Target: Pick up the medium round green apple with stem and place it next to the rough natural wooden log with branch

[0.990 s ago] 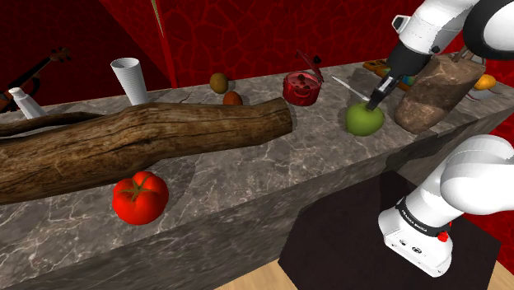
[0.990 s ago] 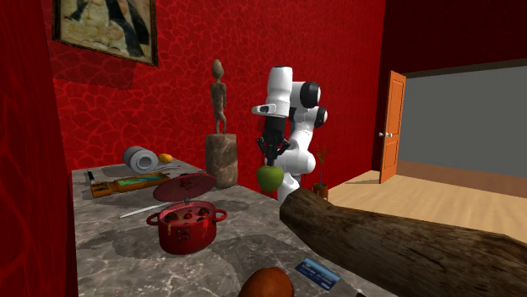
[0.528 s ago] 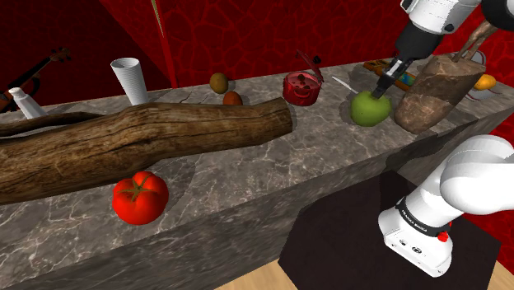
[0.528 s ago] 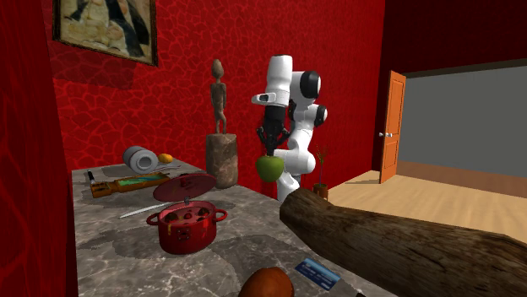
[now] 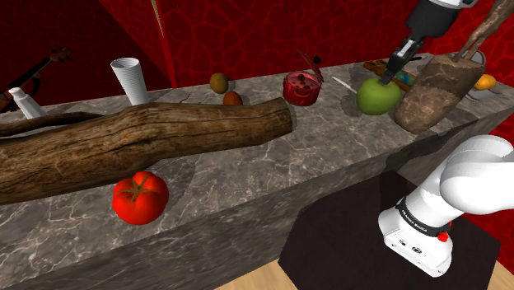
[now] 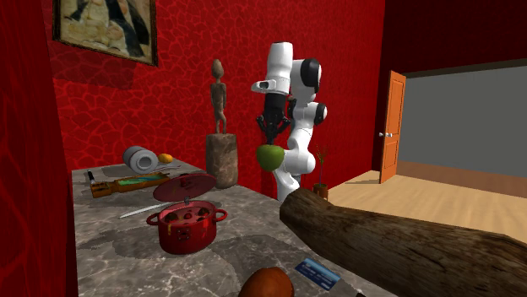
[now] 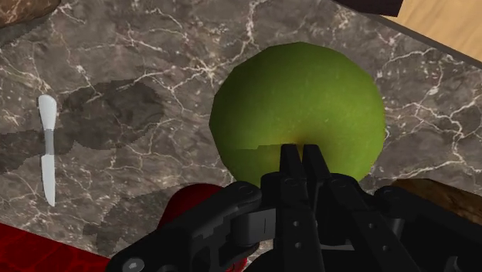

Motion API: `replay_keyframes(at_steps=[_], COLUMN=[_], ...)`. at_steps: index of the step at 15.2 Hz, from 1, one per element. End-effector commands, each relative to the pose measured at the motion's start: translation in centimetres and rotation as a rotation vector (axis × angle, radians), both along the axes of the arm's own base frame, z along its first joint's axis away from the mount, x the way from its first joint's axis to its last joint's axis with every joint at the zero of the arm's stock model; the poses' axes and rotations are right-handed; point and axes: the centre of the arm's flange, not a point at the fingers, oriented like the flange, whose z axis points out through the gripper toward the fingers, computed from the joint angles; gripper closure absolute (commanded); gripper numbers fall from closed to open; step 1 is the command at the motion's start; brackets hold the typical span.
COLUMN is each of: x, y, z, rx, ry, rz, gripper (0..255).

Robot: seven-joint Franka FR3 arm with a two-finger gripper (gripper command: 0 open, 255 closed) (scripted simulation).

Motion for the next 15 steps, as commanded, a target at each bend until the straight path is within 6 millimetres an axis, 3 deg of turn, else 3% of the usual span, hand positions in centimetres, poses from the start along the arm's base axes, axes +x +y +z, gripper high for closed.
replay_keyframes(at_steps=[1,15], x=[0.0,0.0], y=[0.0,0.0], z=[1.2,8.6], rx=[0.0,0.0], ry=[0.0,0.0], rz=[0.0,0.0], gripper=[255,255])
